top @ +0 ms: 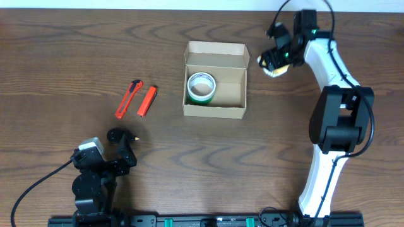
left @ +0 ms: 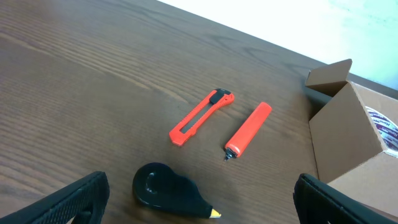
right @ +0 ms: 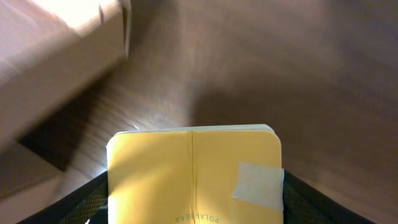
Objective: Pack container
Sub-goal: 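Carry the yellow pad with the right gripper and lower it into the box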
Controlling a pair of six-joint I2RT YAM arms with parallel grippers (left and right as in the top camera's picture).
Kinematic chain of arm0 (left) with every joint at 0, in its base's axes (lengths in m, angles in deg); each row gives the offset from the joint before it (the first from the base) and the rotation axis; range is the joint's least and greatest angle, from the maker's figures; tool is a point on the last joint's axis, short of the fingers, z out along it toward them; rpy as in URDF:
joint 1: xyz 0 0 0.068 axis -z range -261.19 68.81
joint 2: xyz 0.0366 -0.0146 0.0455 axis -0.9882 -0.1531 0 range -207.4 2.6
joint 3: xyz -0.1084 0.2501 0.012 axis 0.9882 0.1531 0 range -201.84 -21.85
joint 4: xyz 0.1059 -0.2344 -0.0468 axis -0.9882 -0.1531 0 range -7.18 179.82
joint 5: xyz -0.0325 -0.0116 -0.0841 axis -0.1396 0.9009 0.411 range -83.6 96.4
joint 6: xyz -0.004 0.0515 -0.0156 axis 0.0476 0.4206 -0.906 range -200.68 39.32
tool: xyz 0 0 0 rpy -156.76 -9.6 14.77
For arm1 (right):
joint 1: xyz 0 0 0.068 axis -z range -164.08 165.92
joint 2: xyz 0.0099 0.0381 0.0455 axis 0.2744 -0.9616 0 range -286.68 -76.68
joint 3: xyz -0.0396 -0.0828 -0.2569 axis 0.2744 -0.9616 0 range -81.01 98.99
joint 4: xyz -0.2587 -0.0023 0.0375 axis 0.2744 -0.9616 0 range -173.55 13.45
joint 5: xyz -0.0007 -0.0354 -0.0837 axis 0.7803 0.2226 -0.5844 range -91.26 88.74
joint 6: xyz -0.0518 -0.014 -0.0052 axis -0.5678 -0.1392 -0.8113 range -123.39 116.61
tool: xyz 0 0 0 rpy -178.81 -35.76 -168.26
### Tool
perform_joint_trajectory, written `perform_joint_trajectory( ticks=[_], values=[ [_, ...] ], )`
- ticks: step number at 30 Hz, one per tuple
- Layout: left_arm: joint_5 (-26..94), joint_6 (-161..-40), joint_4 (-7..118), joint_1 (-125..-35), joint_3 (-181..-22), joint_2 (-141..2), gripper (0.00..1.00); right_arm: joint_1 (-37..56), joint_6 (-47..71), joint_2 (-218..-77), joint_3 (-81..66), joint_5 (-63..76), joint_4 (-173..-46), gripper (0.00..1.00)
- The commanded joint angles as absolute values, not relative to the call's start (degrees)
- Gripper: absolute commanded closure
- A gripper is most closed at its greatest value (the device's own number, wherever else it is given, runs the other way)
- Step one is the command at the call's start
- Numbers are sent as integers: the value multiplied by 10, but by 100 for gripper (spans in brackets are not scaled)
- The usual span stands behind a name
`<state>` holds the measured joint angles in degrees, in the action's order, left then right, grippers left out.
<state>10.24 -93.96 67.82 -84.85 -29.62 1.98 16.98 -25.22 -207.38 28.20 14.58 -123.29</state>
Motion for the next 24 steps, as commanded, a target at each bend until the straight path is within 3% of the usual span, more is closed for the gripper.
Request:
perform_joint_trajectory(
  ticks=[1,12,20,24],
  values=[
    [94,-931,678,-851,-284,24,4,169,-196,-2072,370,144,-1279,28],
    [94,-931,678,-851,-284,24,5,64,-124,-2072,612,139,-1490,29],
    [94,-931,678,-851,-284,24,5,-55,-66,-2072,624,124,-1523,30],
    [94,-931,678,-851,-284,24,5,-107,-35,-2072,622,16,-1537,28]
  ],
)
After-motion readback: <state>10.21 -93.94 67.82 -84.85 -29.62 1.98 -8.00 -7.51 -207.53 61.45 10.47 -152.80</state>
